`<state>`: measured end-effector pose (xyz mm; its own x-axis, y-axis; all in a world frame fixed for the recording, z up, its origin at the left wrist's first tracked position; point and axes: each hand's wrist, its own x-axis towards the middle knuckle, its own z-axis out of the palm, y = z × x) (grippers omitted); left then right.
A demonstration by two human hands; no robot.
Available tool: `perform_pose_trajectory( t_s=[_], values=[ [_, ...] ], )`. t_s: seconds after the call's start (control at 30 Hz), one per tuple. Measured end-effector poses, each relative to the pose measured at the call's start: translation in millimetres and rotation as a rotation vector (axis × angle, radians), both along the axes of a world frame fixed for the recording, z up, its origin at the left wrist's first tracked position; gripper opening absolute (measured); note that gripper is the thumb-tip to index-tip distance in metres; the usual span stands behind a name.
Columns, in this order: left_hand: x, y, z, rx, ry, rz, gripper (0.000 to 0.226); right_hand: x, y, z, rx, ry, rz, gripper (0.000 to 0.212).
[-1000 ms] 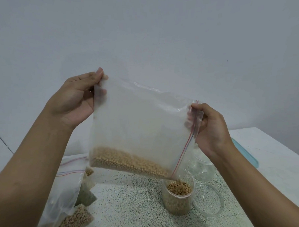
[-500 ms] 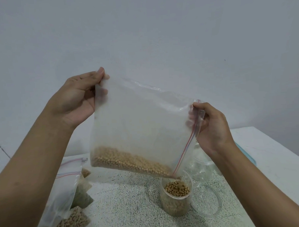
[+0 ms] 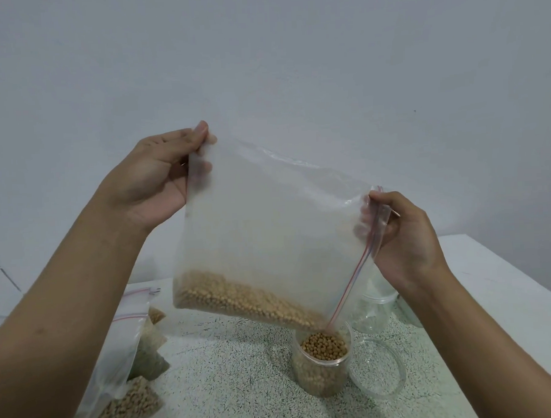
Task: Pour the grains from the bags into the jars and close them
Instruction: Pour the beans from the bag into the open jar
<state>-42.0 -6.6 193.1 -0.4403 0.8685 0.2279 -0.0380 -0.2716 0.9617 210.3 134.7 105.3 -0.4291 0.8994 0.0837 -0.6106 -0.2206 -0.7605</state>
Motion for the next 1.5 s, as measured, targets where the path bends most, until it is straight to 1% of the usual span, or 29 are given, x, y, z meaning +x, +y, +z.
perform_pose_trajectory(
  t_s=[0.13,0.57,1.17,1.4,1.5],
  values=[
    [2.7,-0.1,1.9,-0.016,-0.006,0.0,0.022,3.6,-0.2,-0.8,-0.005,0.0,0.017,0.017],
    [1.1,-8.6,5.4,-0.025,-0.004,-0.005,0.022,3.4,-6.3,-2.3,-0.064,-0.032,0.049,0.013],
    [-4.4,-13.8,13.8,-0.016,0.02,0.023,0.023,-10.3,-8.9,-1.6,-0.063,0.003,0.077,0.015],
    [-9.4,-14.6,14.9,-0.01,0.052,0.024,0.019,-16.9,-5.3,1.0,-0.041,-0.003,0.06,0.02],
    [-10.8,-13.9,14.9,-0.008,0.065,0.017,0.02,-18.6,-4.3,1.1,-0.042,-0.002,0.056,0.019]
  ],
)
